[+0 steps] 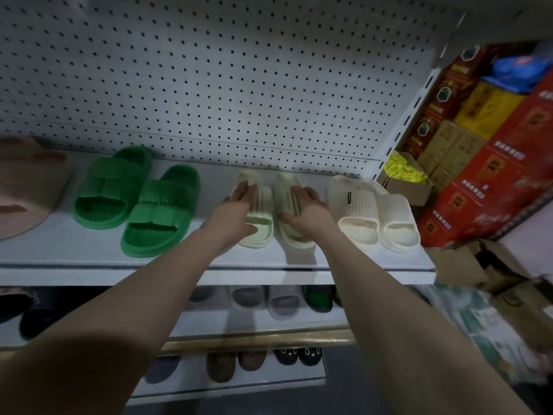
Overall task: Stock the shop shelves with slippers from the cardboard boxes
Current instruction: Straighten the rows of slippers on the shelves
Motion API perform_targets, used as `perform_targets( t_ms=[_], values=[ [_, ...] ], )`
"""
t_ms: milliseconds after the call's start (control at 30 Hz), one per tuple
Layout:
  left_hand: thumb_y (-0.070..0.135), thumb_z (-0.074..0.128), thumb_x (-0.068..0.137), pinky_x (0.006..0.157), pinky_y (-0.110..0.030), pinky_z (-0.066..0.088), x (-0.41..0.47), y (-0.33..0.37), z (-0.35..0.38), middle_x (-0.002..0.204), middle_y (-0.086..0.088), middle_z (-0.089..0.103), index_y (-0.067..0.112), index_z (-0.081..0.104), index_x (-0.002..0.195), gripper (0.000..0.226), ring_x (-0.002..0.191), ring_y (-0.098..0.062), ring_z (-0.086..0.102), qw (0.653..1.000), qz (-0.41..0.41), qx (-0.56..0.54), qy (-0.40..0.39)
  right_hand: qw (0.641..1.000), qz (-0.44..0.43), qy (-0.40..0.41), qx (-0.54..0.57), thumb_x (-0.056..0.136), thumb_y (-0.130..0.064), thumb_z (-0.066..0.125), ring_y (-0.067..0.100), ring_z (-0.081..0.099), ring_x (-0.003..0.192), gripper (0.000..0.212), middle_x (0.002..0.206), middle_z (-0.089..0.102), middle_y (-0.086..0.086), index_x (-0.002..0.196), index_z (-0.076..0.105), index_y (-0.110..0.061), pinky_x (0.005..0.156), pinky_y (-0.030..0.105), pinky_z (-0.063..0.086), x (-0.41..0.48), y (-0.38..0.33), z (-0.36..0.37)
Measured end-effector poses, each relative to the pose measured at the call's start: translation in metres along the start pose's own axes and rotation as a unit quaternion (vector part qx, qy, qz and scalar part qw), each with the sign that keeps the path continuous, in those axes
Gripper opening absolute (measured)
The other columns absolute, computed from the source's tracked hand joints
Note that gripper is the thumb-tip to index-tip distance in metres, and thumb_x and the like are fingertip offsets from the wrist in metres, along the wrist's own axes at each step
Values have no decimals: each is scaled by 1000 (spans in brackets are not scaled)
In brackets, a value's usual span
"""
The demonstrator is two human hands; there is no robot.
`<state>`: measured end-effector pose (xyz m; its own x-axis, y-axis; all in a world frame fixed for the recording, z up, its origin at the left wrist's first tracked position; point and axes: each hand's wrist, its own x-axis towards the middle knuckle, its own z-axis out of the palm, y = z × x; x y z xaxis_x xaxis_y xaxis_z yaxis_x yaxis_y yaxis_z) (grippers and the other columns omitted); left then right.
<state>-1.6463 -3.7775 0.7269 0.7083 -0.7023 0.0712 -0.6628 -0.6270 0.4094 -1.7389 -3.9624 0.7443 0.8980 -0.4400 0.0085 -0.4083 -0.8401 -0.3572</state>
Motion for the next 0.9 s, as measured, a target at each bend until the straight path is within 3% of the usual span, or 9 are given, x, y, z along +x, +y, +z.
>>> perform_targets(
  t_ms=[200, 433, 633, 800, 900],
  values=[
    [30, 78, 76, 111, -43, 36, 2, -5, -4, 163, 1, -10, 22, 3, 155, 110, 144, -36, 25, 999, 23, -16, -31, 999, 11, 10, 45, 93, -45, 56, 28, 26, 147, 75, 163, 10, 7, 155, 17, -29, 113, 40, 32, -21, -3, -1],
    [28, 79, 76, 110, -42, 37, 11, -3, 0, 163, 6, -12, 24, 2, 155, 111, 145, -34, 23, 999, 24, -15, -35, 994, 45, 12, 94, 94, -43, 54, 40, 39, 134, 75, 150, 28, 19, 155, 13, -34, 106, 44, 37, -26, -6, 3],
    [27, 80, 75, 109, -42, 38, 19, 3, 2, 163, 3, -10, 23, 4, 155, 112, 142, -34, 28, 999, 25, -17, -30, 992, 29, 7, 119, 94, -43, 55, 26, 12, 148, 77, 152, 37, 9, 156, 13, -28, 110, 41, 31, -15, 3, 3],
    [29, 81, 74, 106, -39, 39, 23, 6, 2, 163, 5, -8, 25, 6, 155, 111, 140, -33, 32, 999, 16, -16, -25, 993, 23, -3, 113, 94, -44, 56, 25, 10, 149, 78, 156, 33, -2, 156, 13, -26, 110, 36, 30, -7, 7, -2],
    [30, 80, 74, 105, -39, 40, 24, 8, 2, 163, 4, -8, 24, 6, 155, 110, 139, -33, 34, 1000, 12, -6, -23, 993, 28, -4, 116, 92, -47, 58, 25, 11, 149, 80, 155, 35, 0, 156, 13, -29, 112, 37, 29, -3, 12, 0]
  ],
)
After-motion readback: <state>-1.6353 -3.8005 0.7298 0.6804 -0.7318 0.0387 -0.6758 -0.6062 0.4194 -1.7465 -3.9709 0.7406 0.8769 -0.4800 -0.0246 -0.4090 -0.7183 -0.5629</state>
